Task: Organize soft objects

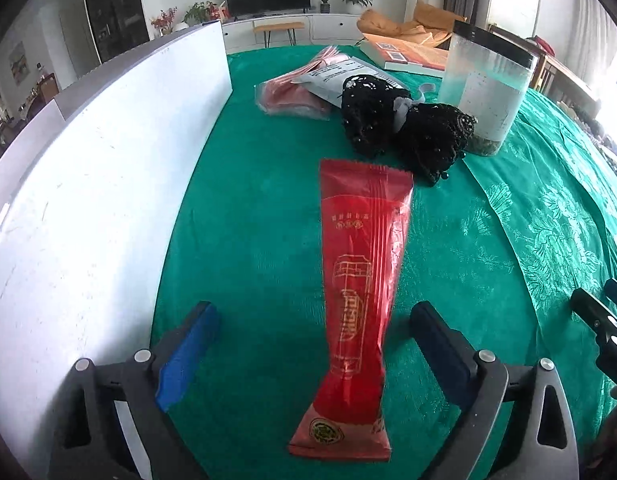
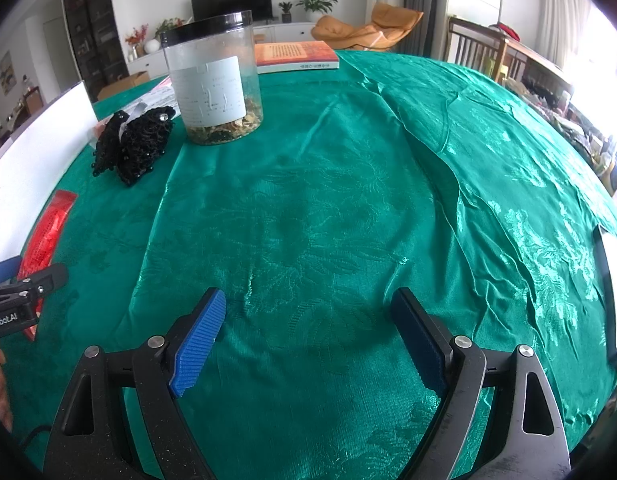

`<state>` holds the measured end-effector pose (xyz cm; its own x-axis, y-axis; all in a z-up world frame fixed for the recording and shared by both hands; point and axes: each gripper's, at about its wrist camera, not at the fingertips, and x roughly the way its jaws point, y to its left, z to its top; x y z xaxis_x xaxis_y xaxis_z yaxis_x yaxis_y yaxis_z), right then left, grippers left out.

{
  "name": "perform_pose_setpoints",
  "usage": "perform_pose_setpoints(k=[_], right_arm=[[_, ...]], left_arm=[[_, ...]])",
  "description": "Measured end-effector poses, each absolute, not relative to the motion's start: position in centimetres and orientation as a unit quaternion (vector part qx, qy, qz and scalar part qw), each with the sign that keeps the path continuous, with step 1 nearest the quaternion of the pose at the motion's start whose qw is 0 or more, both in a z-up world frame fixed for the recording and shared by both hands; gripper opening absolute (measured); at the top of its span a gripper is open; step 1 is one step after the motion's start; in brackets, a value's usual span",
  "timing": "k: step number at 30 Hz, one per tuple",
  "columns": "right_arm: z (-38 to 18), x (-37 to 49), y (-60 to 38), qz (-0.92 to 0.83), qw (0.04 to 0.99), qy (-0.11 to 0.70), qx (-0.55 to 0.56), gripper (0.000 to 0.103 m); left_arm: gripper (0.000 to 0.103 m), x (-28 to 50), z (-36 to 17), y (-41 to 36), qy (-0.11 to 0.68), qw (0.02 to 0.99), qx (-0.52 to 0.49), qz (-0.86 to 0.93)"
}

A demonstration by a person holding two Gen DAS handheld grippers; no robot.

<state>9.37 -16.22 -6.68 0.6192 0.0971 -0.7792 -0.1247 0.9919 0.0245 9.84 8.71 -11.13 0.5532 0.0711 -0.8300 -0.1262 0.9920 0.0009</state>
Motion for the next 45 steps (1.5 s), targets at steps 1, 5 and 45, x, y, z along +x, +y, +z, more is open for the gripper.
perform_pose_setpoints(k=[1,5,45], right_arm=[[-6.7,9.4,-16.2,0.062,0.900,0.432,-0.016,0.087],[-6.3,9.5,-16.5,0.090,0.900,0.426,0.009,0.087],[-2.0,22.1,-20.5,0.104,0.907,0.403,0.070,0.074]], left_arm=[[0.097,9.8,-11.2,8.6,0.465,0.883,-0.027,0.055],[0.100,9.5,-11.4,8.4,0.455,0.889,-0.023,0.043],[0.103,9.6,-11.5,8.3,0.456,0.889,-0.022,0.036]])
